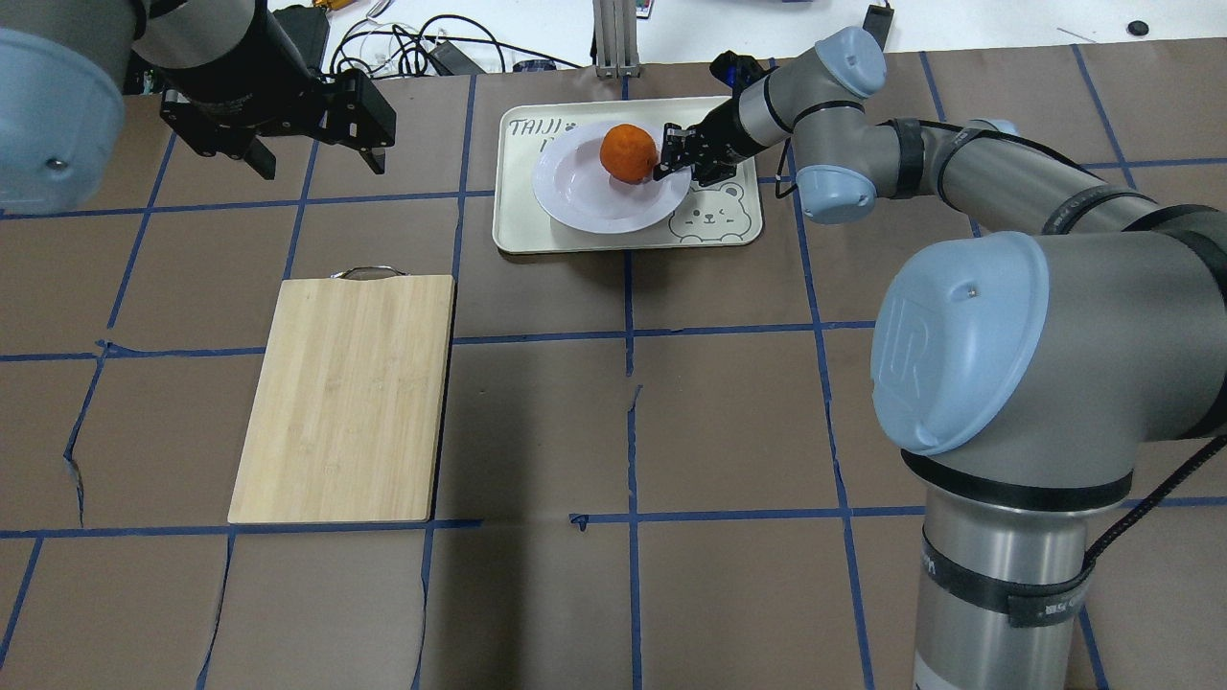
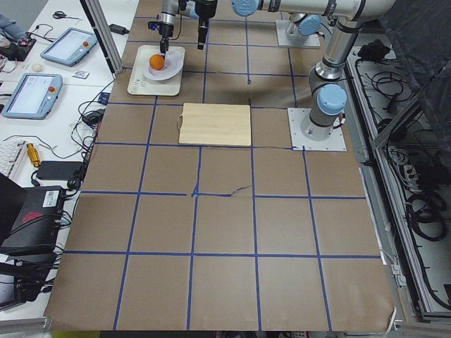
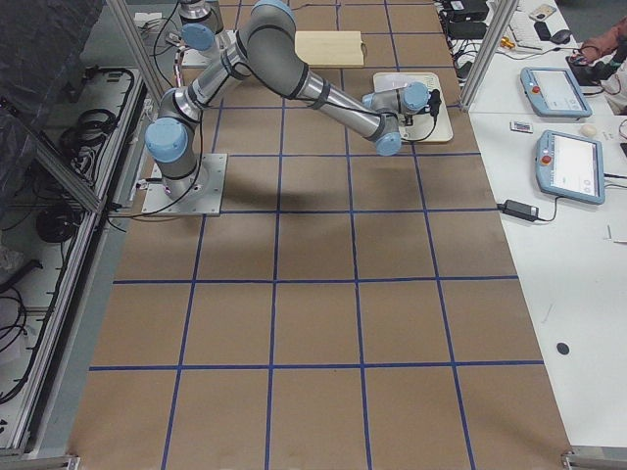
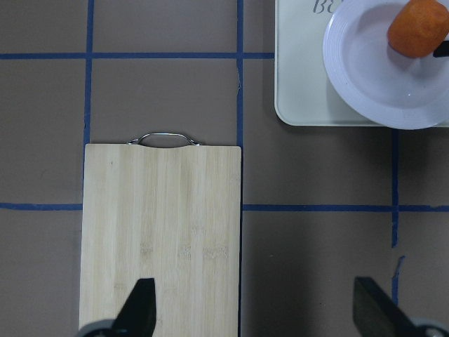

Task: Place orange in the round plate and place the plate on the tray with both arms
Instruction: 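Open the right gripper and lift it off the bowl rim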

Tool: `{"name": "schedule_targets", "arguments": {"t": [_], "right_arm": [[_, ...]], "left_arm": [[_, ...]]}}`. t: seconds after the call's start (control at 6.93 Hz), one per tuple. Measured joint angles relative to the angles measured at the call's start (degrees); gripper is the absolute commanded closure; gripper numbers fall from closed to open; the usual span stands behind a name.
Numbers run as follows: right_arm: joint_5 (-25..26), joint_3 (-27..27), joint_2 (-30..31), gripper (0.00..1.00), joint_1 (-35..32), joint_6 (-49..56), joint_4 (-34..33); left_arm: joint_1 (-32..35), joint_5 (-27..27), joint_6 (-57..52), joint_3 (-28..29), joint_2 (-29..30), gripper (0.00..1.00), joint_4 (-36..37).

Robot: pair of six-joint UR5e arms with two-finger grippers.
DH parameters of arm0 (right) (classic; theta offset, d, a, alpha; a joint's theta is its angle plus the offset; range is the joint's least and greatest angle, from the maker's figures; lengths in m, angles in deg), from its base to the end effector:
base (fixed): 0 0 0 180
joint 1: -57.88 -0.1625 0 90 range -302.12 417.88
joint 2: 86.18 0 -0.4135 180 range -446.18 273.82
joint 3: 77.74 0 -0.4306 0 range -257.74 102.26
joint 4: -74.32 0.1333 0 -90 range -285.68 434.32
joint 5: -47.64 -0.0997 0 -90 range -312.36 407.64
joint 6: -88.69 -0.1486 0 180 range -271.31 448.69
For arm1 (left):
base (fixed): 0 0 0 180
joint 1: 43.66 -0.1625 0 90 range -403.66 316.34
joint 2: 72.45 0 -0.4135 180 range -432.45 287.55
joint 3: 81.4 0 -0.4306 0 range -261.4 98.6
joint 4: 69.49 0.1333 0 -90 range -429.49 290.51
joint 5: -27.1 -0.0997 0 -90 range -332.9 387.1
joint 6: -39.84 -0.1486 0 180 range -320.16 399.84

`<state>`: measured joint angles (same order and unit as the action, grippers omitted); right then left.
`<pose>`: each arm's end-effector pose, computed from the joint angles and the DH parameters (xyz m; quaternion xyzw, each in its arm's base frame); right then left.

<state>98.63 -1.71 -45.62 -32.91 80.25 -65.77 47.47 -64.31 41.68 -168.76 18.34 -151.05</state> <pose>0.2377 -0.7872 0.0949 0.0200 0.9357 -0.0929 0.3398 -0.1407 -0.5580 0.4615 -0.0073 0.9959 -0.0900 0.0099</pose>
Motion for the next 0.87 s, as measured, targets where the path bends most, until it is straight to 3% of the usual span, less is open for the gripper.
{"name": "schedule_targets", "arguments": {"t": [0.58, 0.87], "right_arm": [[6.16, 0.56, 4.30, 0.00, 0.36, -0.72, 1.04], [12.82, 1.08, 11.38, 0.00, 0.94, -0.82, 10.40]], "left_arm": [[0.00, 0.00, 0.00, 0.00, 0.00, 0.00, 0.00], [0.01, 0.00, 0.00, -0.02, 0.00, 0.00, 0.00]]}}
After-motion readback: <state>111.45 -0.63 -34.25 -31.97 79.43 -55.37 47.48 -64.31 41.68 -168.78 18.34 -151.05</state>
